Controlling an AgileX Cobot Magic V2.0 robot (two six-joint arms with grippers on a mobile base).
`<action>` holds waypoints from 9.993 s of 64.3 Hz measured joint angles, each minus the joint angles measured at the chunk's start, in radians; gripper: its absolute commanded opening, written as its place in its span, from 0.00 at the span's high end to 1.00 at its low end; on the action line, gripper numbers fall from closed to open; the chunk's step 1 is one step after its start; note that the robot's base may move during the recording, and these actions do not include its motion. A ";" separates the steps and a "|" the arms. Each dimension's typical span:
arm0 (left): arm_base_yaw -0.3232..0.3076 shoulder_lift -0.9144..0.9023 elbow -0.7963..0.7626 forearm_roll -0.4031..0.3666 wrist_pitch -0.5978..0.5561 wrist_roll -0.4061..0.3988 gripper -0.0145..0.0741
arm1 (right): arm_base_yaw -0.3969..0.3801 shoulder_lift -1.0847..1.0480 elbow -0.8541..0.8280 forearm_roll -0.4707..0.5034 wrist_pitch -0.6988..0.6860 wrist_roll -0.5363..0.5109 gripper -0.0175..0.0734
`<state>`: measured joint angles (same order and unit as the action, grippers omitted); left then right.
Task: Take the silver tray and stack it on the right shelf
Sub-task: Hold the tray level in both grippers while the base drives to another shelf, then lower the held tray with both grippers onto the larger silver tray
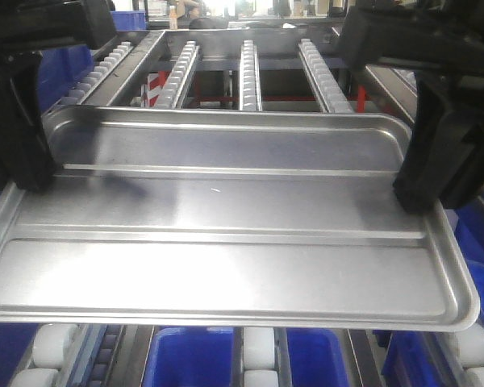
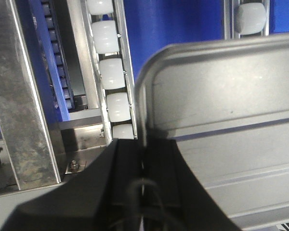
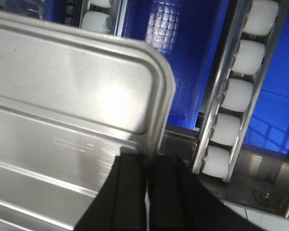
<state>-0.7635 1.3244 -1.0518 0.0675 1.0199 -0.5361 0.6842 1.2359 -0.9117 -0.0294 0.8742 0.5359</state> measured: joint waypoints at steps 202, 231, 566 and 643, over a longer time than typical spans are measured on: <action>-0.002 0.000 0.000 -0.013 0.012 0.000 0.94 | 0.000 0.000 0.000 0.002 0.012 0.000 0.75; -0.002 0.000 0.000 -0.014 0.013 0.000 0.94 | 0.000 0.000 0.000 0.002 0.012 0.000 0.75; -0.004 0.003 0.000 -0.019 0.015 0.000 0.94 | 0.000 0.000 0.000 0.000 0.013 -0.002 0.75; -0.004 0.003 0.000 -0.019 0.009 0.000 0.94 | 0.000 0.000 0.000 0.000 0.013 -0.002 0.75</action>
<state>-0.7673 1.3274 -1.0518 0.0488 1.0286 -0.5361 0.6842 1.2359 -0.9117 -0.0296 0.8869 0.5341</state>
